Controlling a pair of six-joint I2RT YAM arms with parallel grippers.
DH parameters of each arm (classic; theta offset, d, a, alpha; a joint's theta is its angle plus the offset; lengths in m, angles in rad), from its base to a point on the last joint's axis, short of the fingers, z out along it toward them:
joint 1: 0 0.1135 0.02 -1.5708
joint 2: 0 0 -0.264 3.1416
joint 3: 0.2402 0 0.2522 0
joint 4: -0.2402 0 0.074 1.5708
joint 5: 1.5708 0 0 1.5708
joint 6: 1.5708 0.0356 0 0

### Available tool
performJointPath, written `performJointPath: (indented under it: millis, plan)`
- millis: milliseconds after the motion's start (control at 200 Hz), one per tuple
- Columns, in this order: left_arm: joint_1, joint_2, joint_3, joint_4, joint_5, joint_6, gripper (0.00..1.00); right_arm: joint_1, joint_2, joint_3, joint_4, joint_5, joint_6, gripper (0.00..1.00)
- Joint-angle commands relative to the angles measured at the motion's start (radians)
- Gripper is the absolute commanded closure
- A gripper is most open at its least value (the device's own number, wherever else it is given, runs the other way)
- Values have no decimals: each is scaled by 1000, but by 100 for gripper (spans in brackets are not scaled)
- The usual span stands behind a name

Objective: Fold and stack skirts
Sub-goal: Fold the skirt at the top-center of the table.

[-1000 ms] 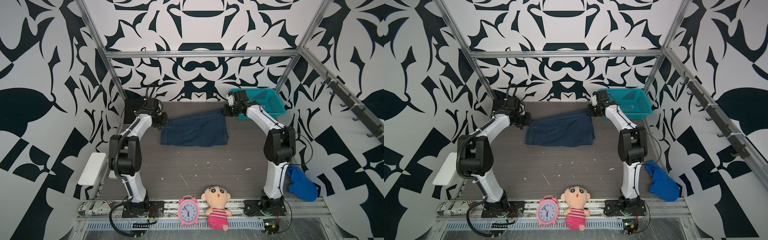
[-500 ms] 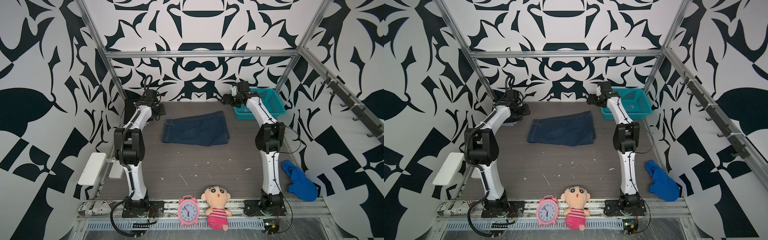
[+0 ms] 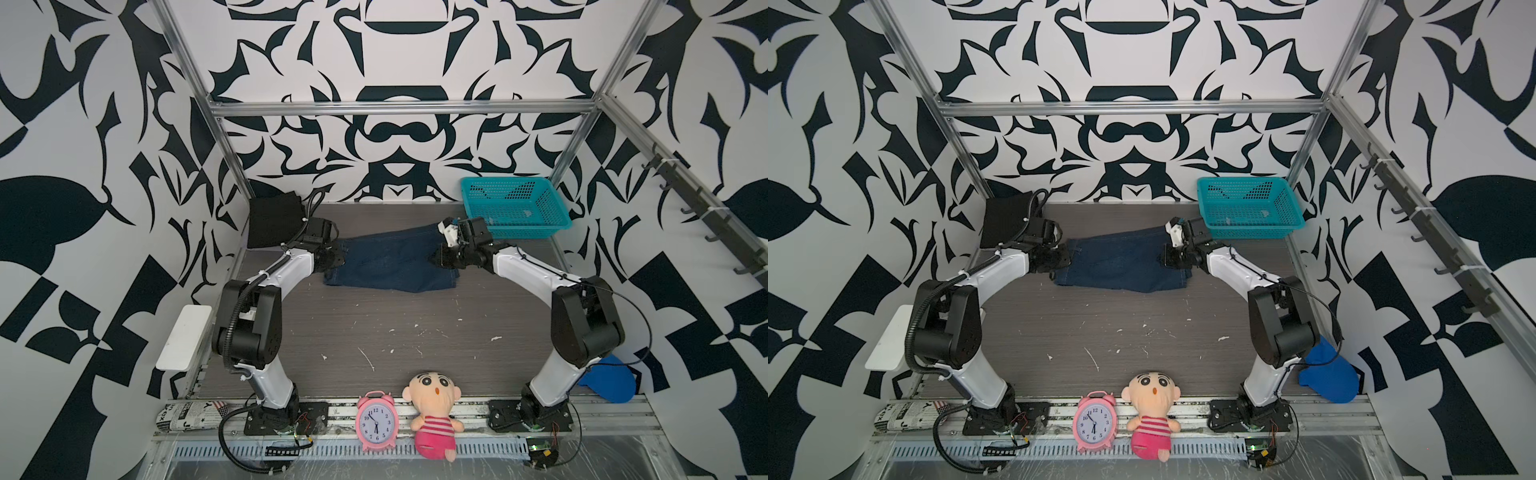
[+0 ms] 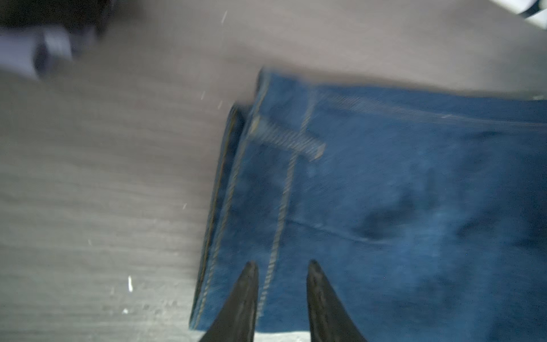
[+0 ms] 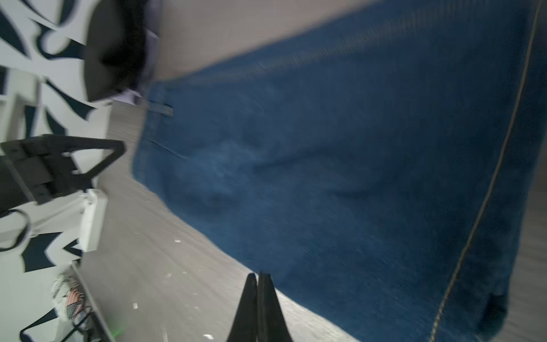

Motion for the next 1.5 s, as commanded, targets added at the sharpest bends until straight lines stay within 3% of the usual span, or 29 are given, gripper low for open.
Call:
performJointPath:
  millis: [0, 265, 410, 495, 580, 605, 715, 830, 975, 1200, 1345, 1495]
  plan:
    - [55, 32, -37, 80, 51, -86, 69, -33, 27, -64, 147, 16, 8, 100]
    - [109, 90, -79, 146, 74, -107, 68, -64, 139, -164, 281, 9, 9, 100]
    - [118, 37, -73, 142, 102, -100, 61, -64, 131, -165, 290, -15, 23, 100]
    - [120, -19, -71, 164, 109, -86, 48, -63, 119, -153, 272, -18, 20, 100]
    - [134, -21, -58, 209, 162, -65, 8, -63, 111, -148, 265, -24, 19, 100]
    - [144, -2, -41, 204, 190, -66, 0, -63, 111, -147, 265, -29, 21, 100]
    - [178, 128, 72, 100, 298, -80, 1, -62, 104, -143, 258, -39, 27, 100]
    - [170, 164, 46, 176, 337, -112, 0, -62, 97, -145, 262, -34, 27, 100]
    - [167, 212, 51, 204, 403, -129, 11, -63, 91, -145, 259, -35, 26, 100]
    - [150, 281, 14, 288, 471, -165, 14, -62, 80, -141, 249, -32, 28, 100]
    - [130, 304, -2, 336, 482, -177, 41, -63, 82, -137, 245, -37, 29, 100]
    - [131, 284, -25, 365, 457, -186, 89, -62, 94, -132, 243, -38, 33, 100]
